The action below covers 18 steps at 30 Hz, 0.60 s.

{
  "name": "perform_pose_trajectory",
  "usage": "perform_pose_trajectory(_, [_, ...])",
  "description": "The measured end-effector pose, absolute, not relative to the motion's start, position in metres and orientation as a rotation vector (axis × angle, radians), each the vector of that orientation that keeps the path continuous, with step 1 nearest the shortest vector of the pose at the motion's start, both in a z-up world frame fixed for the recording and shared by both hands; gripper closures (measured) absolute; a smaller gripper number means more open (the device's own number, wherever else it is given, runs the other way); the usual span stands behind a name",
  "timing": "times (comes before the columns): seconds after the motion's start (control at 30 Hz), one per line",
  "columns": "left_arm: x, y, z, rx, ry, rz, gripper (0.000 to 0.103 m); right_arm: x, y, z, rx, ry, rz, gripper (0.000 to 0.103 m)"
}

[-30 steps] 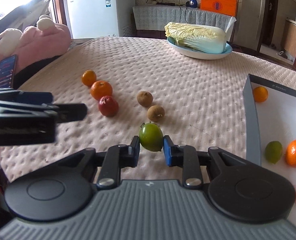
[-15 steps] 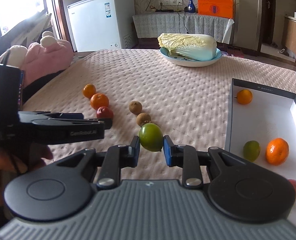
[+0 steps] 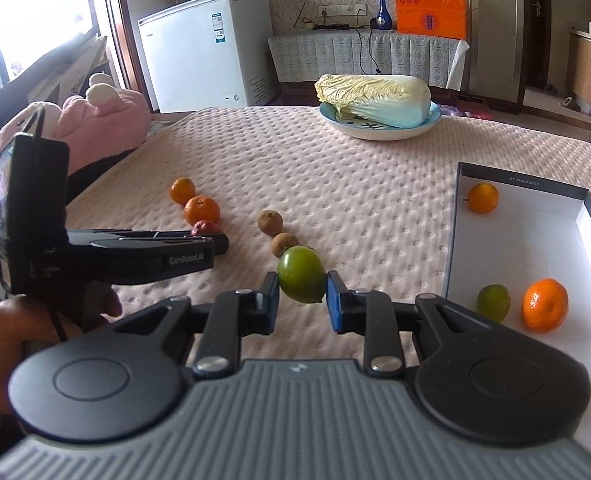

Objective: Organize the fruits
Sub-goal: 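Grasp the green lime with the right tool while the left grasps the red apple, then carry the red apple with the left tool while the right carries the lime to the box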

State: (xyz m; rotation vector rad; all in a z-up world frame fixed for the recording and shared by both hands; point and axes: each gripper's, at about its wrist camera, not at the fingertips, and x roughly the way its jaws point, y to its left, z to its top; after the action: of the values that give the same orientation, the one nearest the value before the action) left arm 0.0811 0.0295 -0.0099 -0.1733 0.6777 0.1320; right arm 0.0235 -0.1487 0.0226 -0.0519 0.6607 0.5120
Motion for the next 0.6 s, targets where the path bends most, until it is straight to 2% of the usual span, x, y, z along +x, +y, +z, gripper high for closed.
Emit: perform_pose_trajectory(0.6, [0.057, 0.011, 0.027, -0.114, 0.63, 0.13, 0.07, 0.011, -0.158, 0.03, -0.023, 0.634, 0.534, 0.075])
